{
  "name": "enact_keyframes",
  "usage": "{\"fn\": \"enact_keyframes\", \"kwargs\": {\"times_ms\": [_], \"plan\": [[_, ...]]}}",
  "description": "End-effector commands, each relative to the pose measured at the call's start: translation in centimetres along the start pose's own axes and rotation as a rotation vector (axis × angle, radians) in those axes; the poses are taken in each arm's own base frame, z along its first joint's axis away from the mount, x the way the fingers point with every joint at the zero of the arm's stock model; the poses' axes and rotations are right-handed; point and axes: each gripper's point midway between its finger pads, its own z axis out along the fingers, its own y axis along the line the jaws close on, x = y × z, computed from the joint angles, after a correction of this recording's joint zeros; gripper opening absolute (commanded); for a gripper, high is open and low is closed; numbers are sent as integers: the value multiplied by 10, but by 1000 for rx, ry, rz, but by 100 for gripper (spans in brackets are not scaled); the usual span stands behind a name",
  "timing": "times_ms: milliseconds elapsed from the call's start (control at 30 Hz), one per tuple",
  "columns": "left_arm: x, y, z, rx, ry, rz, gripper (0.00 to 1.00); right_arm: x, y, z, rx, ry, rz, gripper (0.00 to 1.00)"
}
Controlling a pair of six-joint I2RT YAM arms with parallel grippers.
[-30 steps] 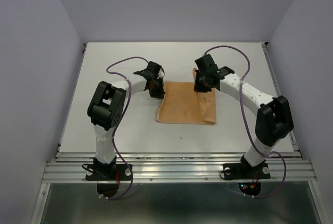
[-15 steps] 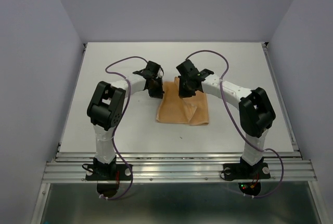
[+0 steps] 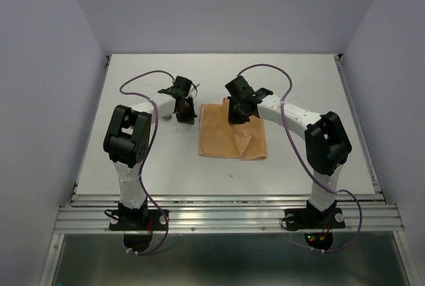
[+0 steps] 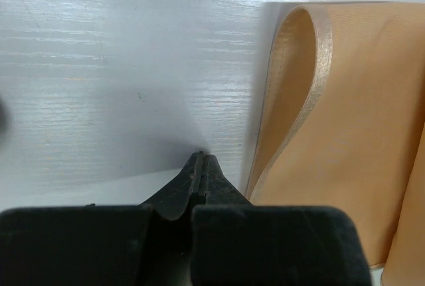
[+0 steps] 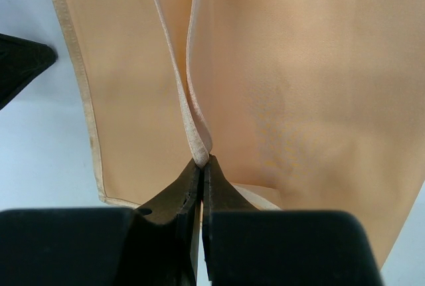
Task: Fold the napkin into a case and place the utensils inside
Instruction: Fold the rectangle-folded napkin at the center of the board.
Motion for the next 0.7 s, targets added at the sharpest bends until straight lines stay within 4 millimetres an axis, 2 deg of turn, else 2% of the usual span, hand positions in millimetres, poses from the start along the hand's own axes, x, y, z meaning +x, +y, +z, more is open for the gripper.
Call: {"fn": "enact_keyframes", "kwargs": {"times_ms": [0, 267, 667], "plan": [[17, 3, -5, 1, 38, 30, 0, -26, 18, -10, -62, -73, 21, 1], [32, -18, 4, 91, 83, 28, 0, -24, 44, -5, -92, -65, -12, 1], [45, -16, 9, 102, 107, 26, 0, -22, 72, 10, -115, -44, -48, 1]]}}
